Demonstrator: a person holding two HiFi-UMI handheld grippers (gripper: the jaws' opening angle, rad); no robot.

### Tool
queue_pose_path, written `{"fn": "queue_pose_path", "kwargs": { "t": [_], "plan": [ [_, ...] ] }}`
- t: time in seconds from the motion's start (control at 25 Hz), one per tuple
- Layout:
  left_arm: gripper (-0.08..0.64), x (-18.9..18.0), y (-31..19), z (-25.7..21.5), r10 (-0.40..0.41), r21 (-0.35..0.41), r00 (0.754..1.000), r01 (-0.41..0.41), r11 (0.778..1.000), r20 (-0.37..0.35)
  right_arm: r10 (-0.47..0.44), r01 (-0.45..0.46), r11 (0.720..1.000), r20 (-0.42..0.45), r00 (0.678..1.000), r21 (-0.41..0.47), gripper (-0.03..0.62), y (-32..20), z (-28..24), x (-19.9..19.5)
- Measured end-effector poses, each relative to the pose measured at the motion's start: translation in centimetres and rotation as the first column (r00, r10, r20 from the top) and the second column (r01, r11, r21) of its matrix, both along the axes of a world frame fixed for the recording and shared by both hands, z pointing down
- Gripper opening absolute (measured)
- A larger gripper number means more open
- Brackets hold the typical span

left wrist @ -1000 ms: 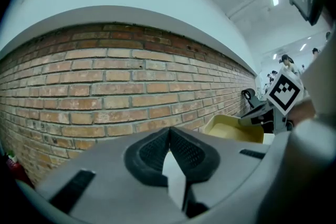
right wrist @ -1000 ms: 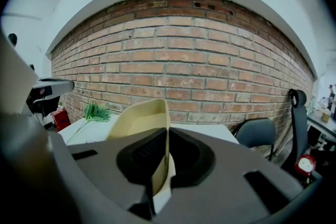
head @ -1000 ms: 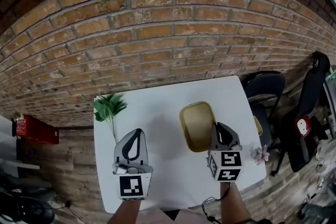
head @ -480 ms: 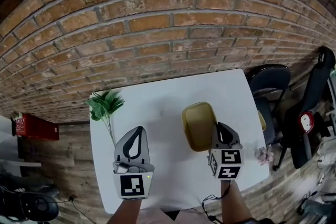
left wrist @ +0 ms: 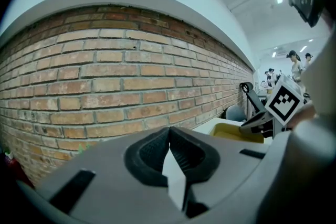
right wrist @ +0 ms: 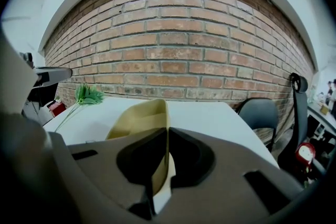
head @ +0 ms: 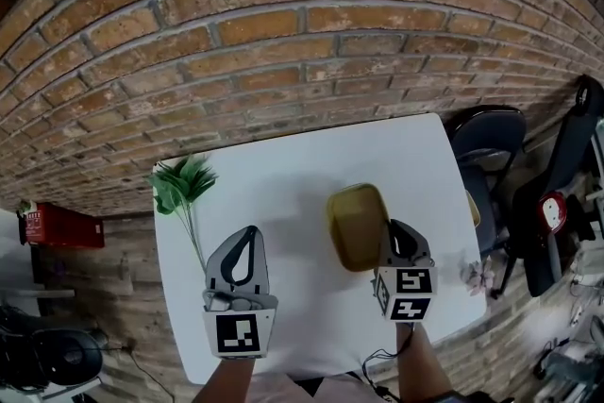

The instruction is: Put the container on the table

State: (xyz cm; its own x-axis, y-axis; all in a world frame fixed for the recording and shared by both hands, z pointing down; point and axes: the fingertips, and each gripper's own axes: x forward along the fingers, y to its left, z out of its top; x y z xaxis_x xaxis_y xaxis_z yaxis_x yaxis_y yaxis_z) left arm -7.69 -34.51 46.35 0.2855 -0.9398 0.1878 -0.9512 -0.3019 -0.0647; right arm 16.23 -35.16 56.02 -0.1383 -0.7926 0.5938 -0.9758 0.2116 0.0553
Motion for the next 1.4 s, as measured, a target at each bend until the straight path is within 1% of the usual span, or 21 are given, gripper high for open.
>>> {"fn": "queue_pose_path", "kwargs": {
  "t": [0.36,0.64,0.92,1.4],
  "plan": [
    [0.011,0.5,-0.1,0.9,0.002,-0.025,1.000,-0.002,1.000,-0.009,0.012,-0.012,1.000,-0.004,1.000,-0.028,0.015,0.4,1.6,0.6],
    [0.011,0.6,-0.4,1.5,0.012,-0.034,1.000,-0.011,0.999,0.001,0.015,-0.015,0.998,-0.005,1.000,-0.055,0.015,0.5,2.9,0.7],
    [0.011,0.6,-0.6,1.8,0.005,-0.048,1.000,-0.005,0.999,-0.007,0.017,-0.016,0.997,0.001,1.000,-0.072,0.017,0.6,3.7,0.9],
    [0.011,0.7,-0.8,2.1,0.015,-0.046,1.000,-0.015,0.999,-0.002,0.024,-0.023,0.994,0.006,1.000,-0.105,0.028,0.8,5.0,1.0]
  ]
}}
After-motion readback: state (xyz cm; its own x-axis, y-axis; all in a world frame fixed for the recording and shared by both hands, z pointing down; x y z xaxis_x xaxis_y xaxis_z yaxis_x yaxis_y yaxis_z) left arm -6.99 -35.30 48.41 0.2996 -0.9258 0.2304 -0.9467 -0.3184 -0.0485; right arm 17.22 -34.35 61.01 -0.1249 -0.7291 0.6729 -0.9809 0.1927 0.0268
